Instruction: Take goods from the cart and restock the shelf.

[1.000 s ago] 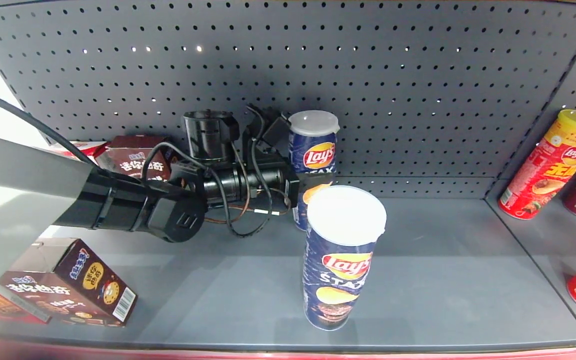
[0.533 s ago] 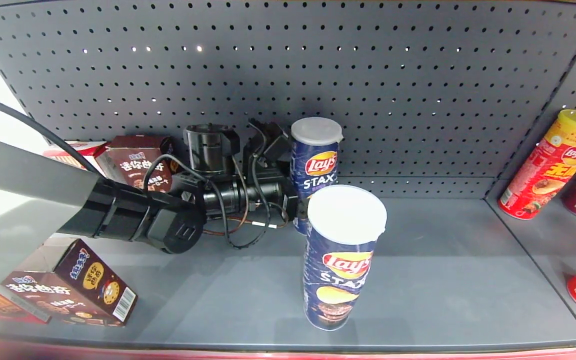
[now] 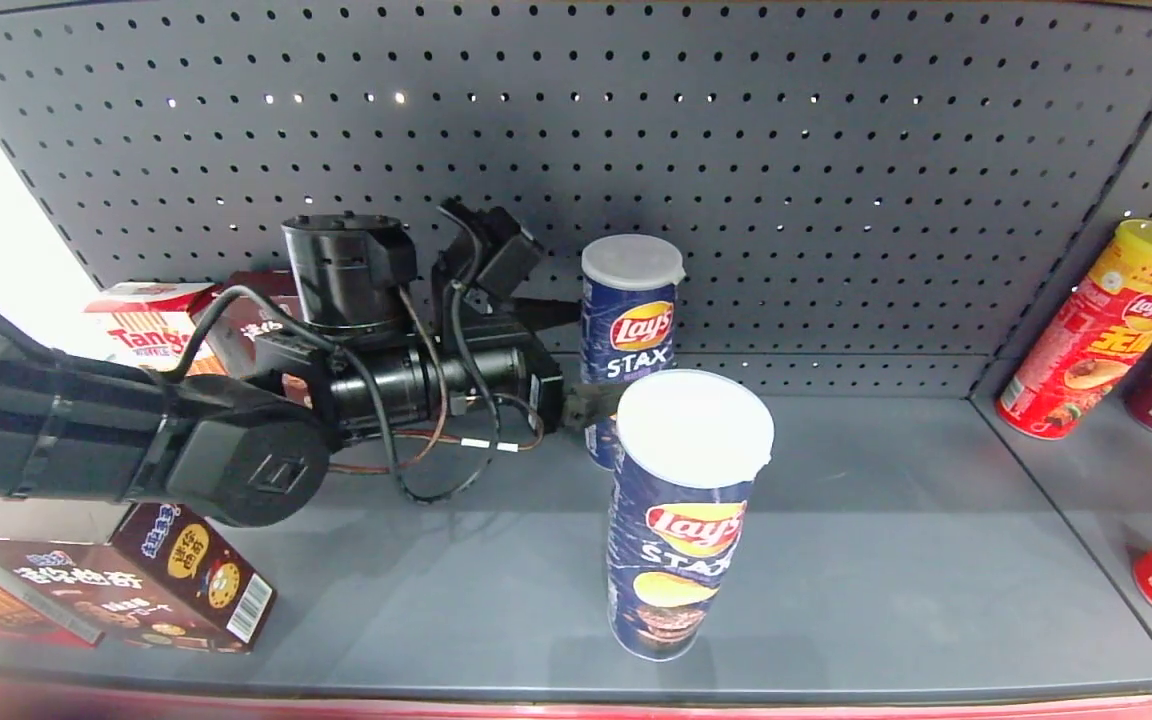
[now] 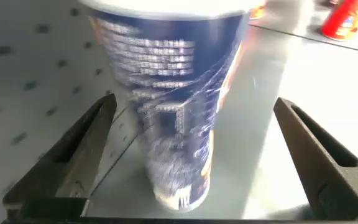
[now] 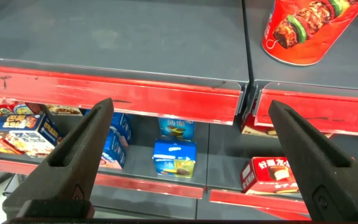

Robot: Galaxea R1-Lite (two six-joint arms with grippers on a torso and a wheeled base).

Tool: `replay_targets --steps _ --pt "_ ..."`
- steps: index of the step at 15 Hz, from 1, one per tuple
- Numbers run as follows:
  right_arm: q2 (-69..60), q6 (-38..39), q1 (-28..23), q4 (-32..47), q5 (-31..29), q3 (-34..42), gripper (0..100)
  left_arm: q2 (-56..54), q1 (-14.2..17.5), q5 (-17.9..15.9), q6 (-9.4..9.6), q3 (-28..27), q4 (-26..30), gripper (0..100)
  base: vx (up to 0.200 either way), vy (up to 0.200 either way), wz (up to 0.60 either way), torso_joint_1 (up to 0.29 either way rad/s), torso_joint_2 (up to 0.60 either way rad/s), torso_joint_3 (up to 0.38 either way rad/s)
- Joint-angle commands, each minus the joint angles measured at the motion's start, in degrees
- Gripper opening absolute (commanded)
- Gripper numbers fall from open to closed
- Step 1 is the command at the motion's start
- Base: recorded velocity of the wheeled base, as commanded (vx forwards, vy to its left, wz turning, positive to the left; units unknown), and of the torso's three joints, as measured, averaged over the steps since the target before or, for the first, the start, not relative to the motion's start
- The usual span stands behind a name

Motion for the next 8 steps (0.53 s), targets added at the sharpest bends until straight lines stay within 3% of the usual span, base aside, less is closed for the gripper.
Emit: replay_targets --steps 1,2,4,8 --pt "0.07 -0.02 0.04 -0.06 0.01 0.0 100 -4.6 -0.38 3.6 0.06 2.52 0.03 100 0.0 0.0 0.0 0.0 0.0 0.0" --pt "0.07 -0.02 0.04 -0.06 0.01 0.0 100 -5.39 -0.82 6.76 0.15 3.05 0.65 100 0.0 0.0 0.0 0.0 0.0 0.0" --pt "0.16 -0.02 0.04 0.02 0.01 0.0 100 -7.59 -0.38 8.34 0.15 3.05 5.22 100 0.0 0.0 0.0 0.0 0.0 0.0" --pt "0.07 -0.02 0.04 0.02 0.01 0.0 100 -10.93 -0.91 14.58 0.41 3.14 13.57 100 0.0 0.0 0.0 0.0 0.0 0.0"
